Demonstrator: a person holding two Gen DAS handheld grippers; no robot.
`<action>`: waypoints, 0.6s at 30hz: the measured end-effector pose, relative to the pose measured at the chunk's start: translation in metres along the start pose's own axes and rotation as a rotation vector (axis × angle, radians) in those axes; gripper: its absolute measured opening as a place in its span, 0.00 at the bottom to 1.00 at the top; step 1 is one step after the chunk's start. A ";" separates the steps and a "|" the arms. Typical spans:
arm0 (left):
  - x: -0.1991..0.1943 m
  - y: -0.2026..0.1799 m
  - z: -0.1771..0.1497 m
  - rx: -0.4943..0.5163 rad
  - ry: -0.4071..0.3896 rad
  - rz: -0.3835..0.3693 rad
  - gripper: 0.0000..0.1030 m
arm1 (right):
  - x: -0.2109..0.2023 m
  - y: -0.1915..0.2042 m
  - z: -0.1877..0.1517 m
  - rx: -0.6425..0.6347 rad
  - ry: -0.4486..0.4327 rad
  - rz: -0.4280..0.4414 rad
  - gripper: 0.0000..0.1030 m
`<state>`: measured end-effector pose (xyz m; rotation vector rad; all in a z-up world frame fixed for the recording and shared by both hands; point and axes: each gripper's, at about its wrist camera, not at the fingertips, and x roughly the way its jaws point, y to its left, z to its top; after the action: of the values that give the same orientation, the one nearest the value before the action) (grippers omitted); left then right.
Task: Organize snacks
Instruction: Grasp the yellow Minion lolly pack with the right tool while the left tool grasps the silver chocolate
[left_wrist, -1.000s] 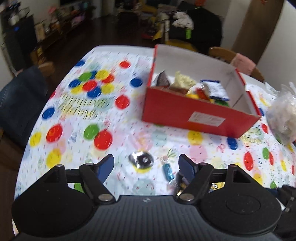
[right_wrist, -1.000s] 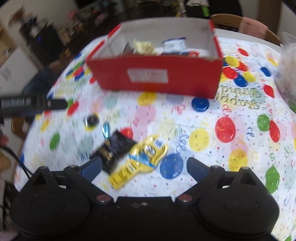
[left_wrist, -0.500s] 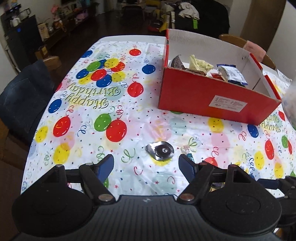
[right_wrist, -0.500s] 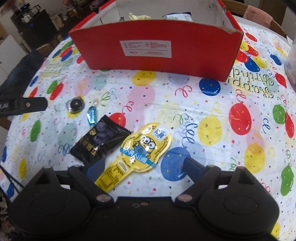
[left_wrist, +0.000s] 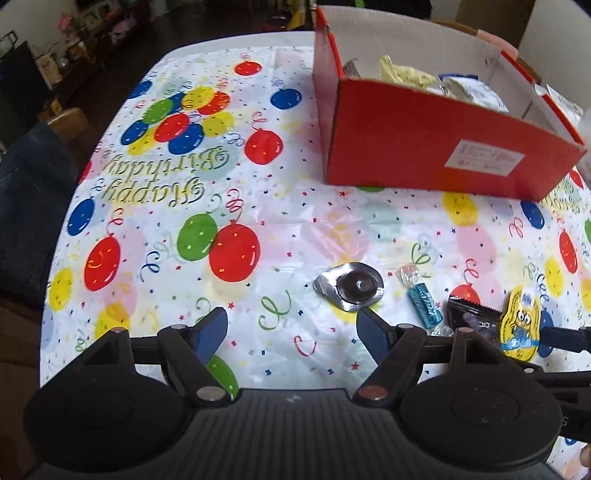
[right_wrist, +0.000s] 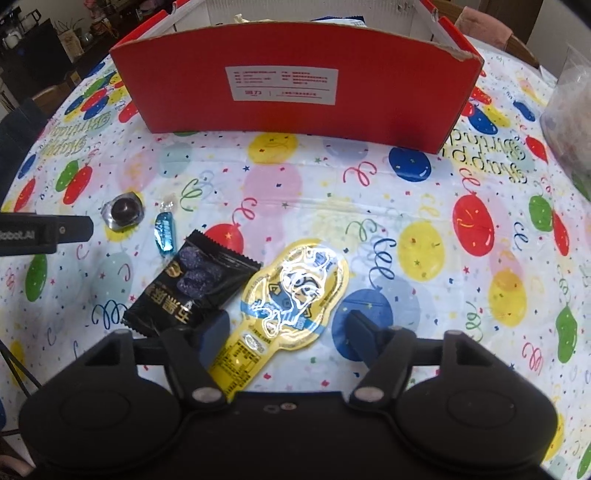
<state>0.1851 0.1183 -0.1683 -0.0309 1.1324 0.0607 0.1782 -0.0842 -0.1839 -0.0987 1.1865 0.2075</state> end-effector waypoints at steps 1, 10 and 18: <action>0.003 0.000 0.001 0.004 0.004 -0.011 0.74 | 0.000 0.002 0.000 -0.012 -0.004 -0.014 0.58; 0.021 -0.002 0.013 0.027 0.056 -0.134 0.74 | -0.003 0.003 -0.002 -0.036 -0.035 -0.035 0.48; 0.030 -0.016 0.021 0.054 0.051 -0.126 0.63 | -0.004 -0.002 -0.004 -0.013 -0.031 -0.021 0.48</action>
<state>0.2183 0.1044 -0.1869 -0.0554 1.1800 -0.0833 0.1734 -0.0873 -0.1818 -0.1189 1.1524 0.1979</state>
